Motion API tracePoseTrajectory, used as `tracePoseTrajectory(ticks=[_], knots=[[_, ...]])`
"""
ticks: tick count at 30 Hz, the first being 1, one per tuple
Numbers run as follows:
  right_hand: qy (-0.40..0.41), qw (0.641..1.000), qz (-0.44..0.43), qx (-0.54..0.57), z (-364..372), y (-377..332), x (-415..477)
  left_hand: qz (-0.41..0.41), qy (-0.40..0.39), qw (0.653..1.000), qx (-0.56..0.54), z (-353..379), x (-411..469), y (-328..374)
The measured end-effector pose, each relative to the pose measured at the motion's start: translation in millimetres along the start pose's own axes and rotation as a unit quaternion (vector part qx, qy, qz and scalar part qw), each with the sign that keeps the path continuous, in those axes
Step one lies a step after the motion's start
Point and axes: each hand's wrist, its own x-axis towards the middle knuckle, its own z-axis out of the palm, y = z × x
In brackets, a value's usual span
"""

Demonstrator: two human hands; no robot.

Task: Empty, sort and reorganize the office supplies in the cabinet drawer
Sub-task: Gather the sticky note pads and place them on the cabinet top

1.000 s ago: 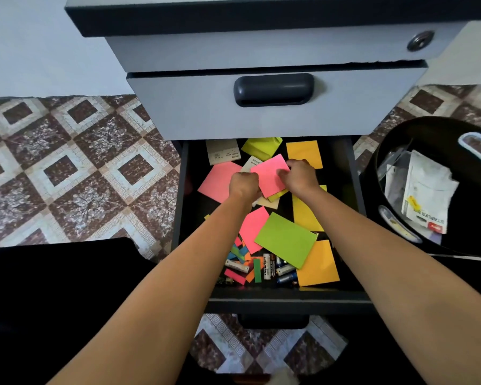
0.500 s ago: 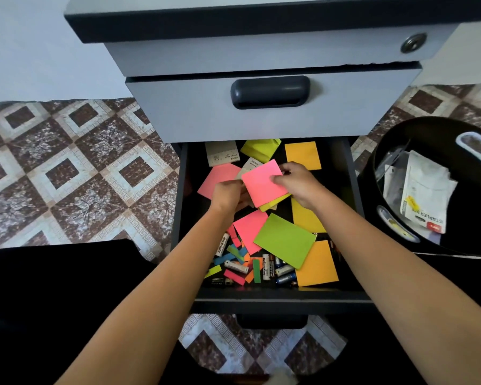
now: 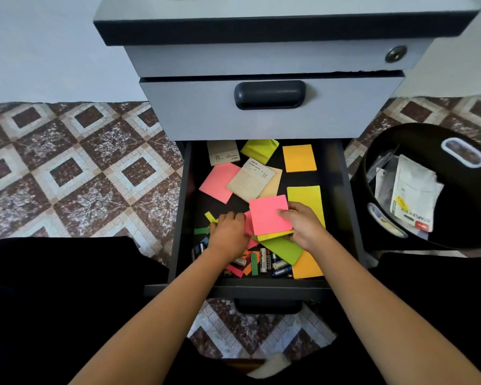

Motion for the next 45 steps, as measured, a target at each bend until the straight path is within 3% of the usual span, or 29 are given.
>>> tracePoseTrajectory(ticks=[11, 14, 17, 21, 24, 26, 29, 33, 36, 39, 42, 45], knots=[[0.037, 0.999, -0.002, 0.036, -29.7, 2.2, -6.2, 0.01, 0.015, 1.0, 0.013, -2.9, -2.1, -1.2], [0.029, 0.999, -0.003, 0.03, -28.2, 3.7, -7.3, 0.007, 0.054, 0.998, -0.039, -6.2, -1.7, -1.5], [0.017, 0.998, 0.004, 0.062, -24.7, 3.7, -8.8, -0.008, 0.083, 0.983, -0.166, -15.9, -1.4, -1.7], [-0.011, 0.993, 0.008, 0.114, -16.1, 1.5, -9.8, -0.053, 0.071, 0.92, -0.383, -29.4, -0.8, -3.4], [-0.033, 0.988, 0.005, 0.151, -6.8, -0.3, -12.6, -0.088, 0.005, 0.809, -0.581, -29.5, -2.3, -1.4], [-0.03, 0.985, 0.0, 0.171, -0.8, -1.4, -12.8, -0.102, -0.02, 0.757, -0.645, -28.6, -5.0, 1.0], [-0.023, 0.987, -0.019, 0.159, 6.3, -1.3, -13.0, -0.097, -0.037, 0.727, -0.679, -26.1, -7.2, 3.9], [-0.027, 0.996, -0.043, 0.074, 15.3, 2.8, -13.1, -0.069, -0.062, 0.749, -0.656, -22.3, -9.1, 10.2], [-0.013, 0.997, -0.078, 0.001, 20.0, 6.1, -10.8, -0.058, -0.061, 0.807, -0.584, -22.5, -9.5, 14.8], [-0.017, 0.984, -0.149, -0.097, 22.0, 6.6, -10.3, -0.027, 0.018, 0.884, -0.467, -23.2, -10.2, 15.8], [-0.04, 0.959, -0.207, -0.189, 22.3, 7.4, -8.5, -0.005, 0.095, 0.908, -0.408, -16.6, -8.4, 6.9], [-0.033, 0.929, -0.233, -0.286, 19.1, 13.6, -4.7, -0.01, 0.117, 0.915, -0.386, -8.9, -5.2, -1.4]])
